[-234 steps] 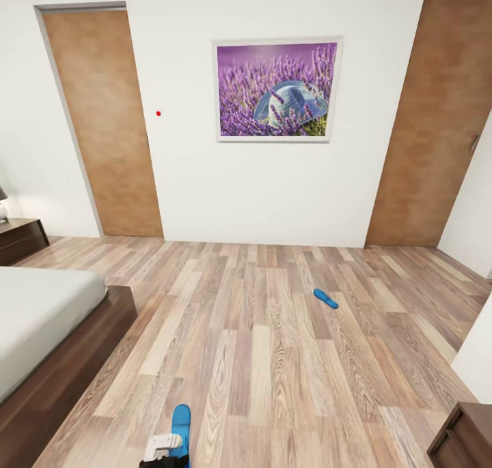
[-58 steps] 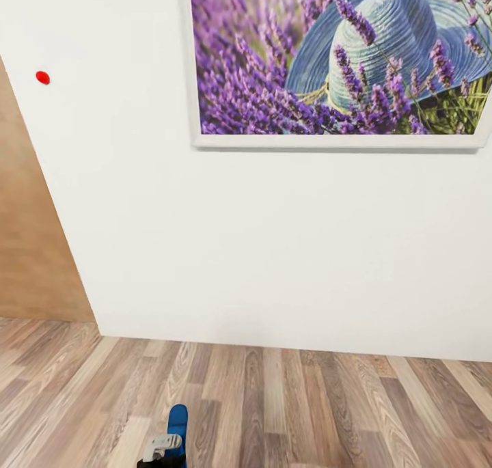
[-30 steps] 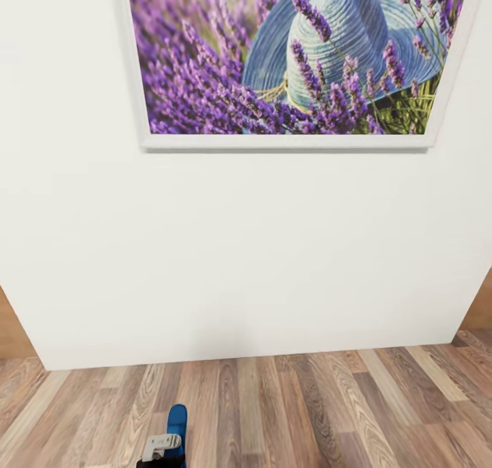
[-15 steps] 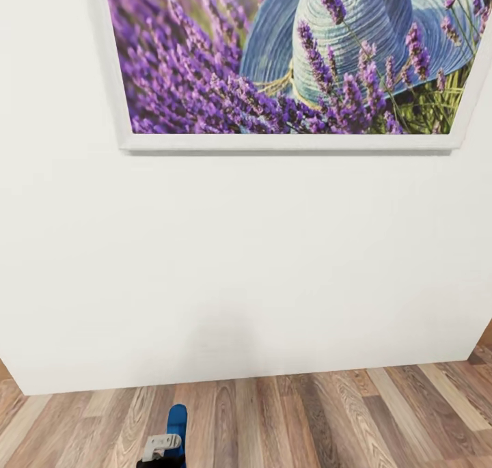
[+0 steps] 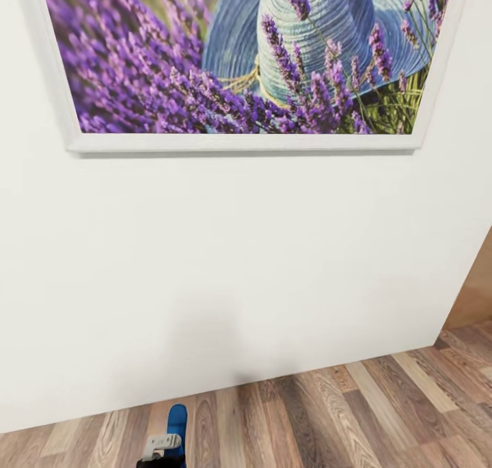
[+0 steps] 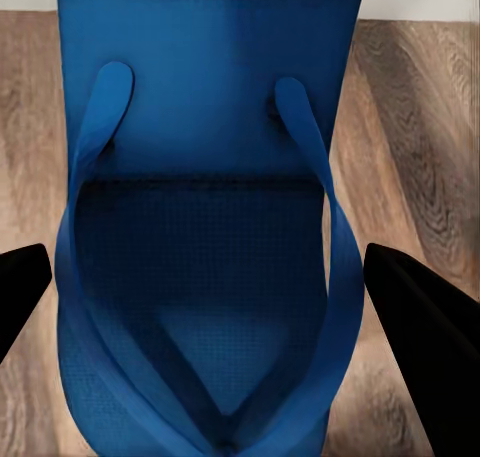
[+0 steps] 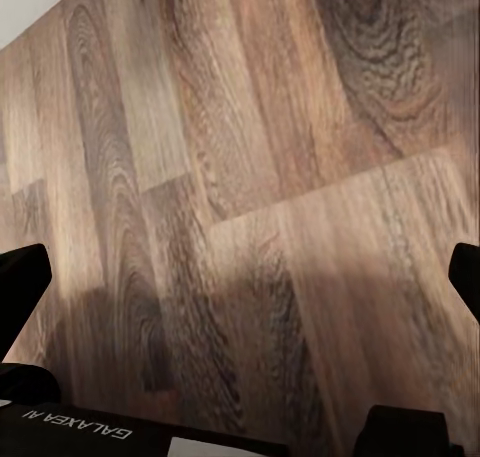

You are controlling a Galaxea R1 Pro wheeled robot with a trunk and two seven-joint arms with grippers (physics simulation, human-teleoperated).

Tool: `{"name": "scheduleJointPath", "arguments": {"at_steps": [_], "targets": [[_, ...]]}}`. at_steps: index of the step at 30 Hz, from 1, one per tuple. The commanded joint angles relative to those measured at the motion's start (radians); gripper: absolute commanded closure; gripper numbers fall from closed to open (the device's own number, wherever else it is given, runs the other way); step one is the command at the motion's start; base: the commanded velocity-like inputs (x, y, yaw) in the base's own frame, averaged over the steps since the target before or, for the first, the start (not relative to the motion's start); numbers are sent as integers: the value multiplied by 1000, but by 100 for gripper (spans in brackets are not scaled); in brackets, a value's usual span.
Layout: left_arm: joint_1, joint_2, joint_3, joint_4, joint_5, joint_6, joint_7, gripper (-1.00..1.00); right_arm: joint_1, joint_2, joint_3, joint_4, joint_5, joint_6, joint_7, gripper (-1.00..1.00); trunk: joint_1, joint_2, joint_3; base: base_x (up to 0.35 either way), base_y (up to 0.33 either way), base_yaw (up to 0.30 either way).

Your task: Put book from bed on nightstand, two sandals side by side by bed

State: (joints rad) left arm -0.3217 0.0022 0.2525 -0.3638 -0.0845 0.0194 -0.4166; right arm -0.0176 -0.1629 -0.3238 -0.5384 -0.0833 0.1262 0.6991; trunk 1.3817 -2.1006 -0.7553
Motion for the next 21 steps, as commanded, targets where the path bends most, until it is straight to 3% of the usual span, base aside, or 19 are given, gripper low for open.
{"name": "scheduleJointPath", "arguments": {"at_steps": [1, 21], "targets": [[0, -1, 8, -1, -9, 2, -7, 100, -1, 0, -3, 0, -9, 10, 5, -100, 0, 0, -1, 1, 0, -259], [0, -1, 8, -1, -8, 2, -7, 100, -1, 0, -3, 0, -9, 10, 5, -100, 0, 0, -1, 0, 0, -251]]}}
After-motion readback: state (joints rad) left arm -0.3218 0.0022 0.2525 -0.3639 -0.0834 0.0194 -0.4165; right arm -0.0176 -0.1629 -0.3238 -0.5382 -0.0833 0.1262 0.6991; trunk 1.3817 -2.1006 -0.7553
